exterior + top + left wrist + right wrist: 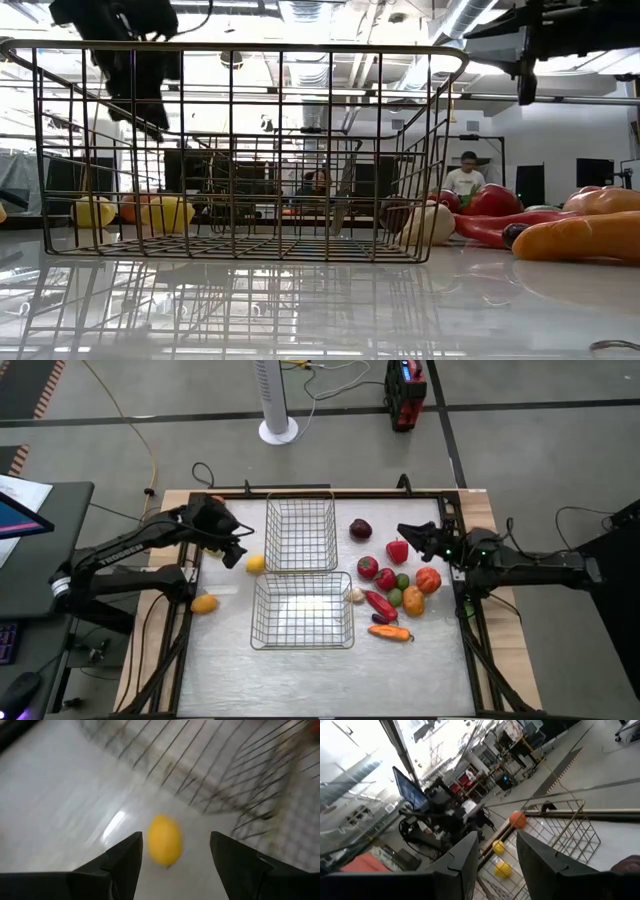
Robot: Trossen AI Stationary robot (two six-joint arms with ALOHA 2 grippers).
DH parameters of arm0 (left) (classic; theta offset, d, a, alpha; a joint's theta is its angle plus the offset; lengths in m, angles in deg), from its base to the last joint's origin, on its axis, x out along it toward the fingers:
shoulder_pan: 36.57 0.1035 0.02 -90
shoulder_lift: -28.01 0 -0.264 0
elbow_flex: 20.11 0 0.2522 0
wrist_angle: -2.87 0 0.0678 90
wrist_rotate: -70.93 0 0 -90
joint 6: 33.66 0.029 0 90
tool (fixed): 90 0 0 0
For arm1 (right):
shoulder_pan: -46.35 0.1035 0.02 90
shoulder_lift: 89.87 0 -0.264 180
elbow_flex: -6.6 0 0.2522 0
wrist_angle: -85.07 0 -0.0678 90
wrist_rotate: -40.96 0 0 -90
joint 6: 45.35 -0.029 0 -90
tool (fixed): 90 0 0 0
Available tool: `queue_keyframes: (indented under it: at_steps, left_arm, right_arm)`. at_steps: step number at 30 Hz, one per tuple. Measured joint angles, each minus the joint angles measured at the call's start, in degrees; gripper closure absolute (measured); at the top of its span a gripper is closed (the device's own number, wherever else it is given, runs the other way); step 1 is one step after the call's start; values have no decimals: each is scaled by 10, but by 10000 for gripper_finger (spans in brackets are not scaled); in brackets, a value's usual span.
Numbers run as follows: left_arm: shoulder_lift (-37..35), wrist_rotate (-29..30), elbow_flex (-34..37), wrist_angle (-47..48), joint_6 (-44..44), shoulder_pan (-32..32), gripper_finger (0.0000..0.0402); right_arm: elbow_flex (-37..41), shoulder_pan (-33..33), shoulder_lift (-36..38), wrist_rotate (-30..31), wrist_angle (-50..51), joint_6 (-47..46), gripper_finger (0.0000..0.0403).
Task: Sort produce into baskets
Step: Put the right yellow lemon into the top wire basket
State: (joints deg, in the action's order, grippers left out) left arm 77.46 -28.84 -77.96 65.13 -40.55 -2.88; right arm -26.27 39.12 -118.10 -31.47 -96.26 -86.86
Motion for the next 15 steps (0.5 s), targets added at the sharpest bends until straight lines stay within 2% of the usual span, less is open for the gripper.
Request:
queue_keyframes:
  at_steps: [10,15]
  left_arm:
    - [-26,-37,0,-30,-25,-3,189]
    - [-26,-42,-1,-29,-52,-3,189]
  right_arm:
    - [-32,-1,-67,-29,3,15,241]
    - [-65,0,-87,-44,49,29,241]
